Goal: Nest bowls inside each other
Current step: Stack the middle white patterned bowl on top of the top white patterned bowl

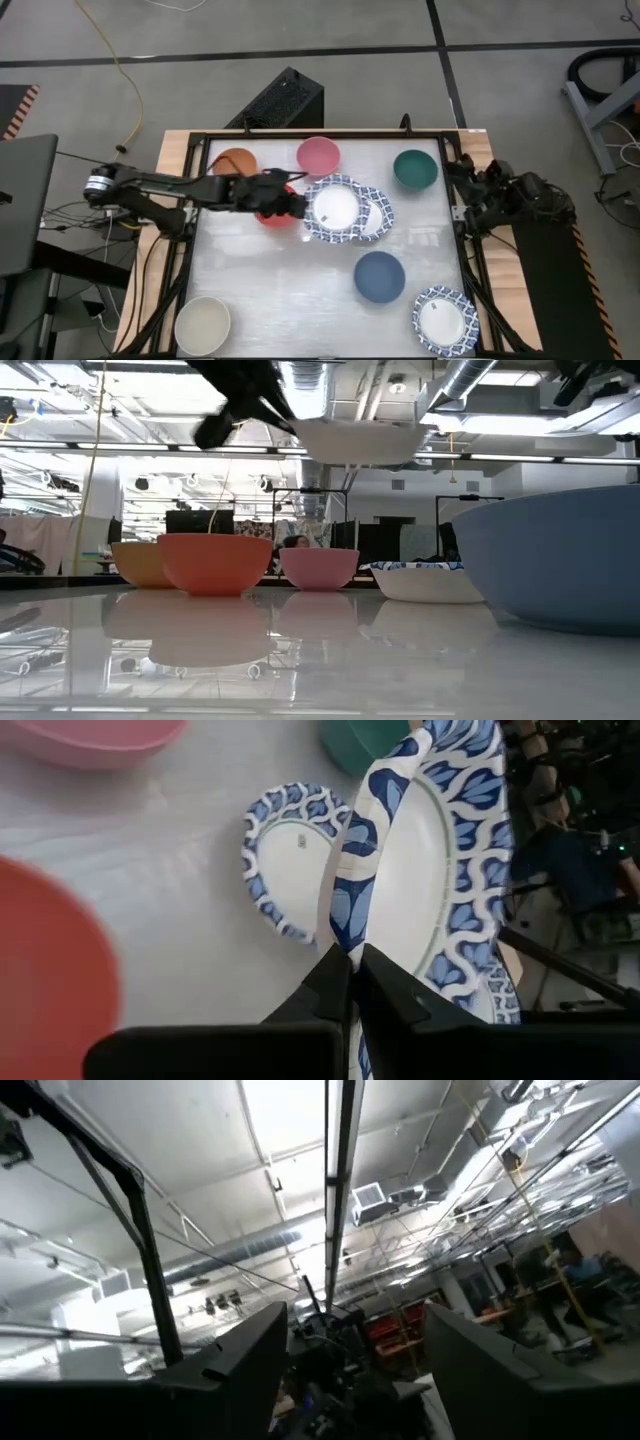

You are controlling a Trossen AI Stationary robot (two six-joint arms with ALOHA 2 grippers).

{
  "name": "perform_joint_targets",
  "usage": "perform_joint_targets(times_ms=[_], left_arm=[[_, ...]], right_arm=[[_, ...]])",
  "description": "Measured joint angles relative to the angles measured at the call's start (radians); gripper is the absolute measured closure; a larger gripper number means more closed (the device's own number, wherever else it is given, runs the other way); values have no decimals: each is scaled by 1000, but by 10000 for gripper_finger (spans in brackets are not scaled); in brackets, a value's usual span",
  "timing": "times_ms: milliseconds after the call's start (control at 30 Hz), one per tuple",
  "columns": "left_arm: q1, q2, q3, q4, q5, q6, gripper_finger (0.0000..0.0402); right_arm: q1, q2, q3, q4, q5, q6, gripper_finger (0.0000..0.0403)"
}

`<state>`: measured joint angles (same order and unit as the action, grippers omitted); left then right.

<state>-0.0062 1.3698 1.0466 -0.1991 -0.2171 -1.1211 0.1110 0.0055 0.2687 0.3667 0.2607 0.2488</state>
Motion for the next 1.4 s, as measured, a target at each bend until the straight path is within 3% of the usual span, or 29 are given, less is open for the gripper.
perform_joint_targets(times_ms=[167, 433, 967, 1233, 1400], left_arm=[[56, 134, 1, 190, 100, 18, 401], [92, 292, 4, 307, 120, 5, 401], [112, 498, 194, 219, 135, 83, 401], [113, 516, 206, 210, 153, 89, 400], [113, 516, 206, 209, 152, 97, 379]], right_arm=[[0, 0, 12, -28, 0, -11, 148], [0, 1, 13, -60, 0, 12, 148], [0, 1, 13, -70, 1, 15, 148], [0, 1, 13, -71, 1, 15, 148], [1, 1, 13, -75, 1, 15, 148]])
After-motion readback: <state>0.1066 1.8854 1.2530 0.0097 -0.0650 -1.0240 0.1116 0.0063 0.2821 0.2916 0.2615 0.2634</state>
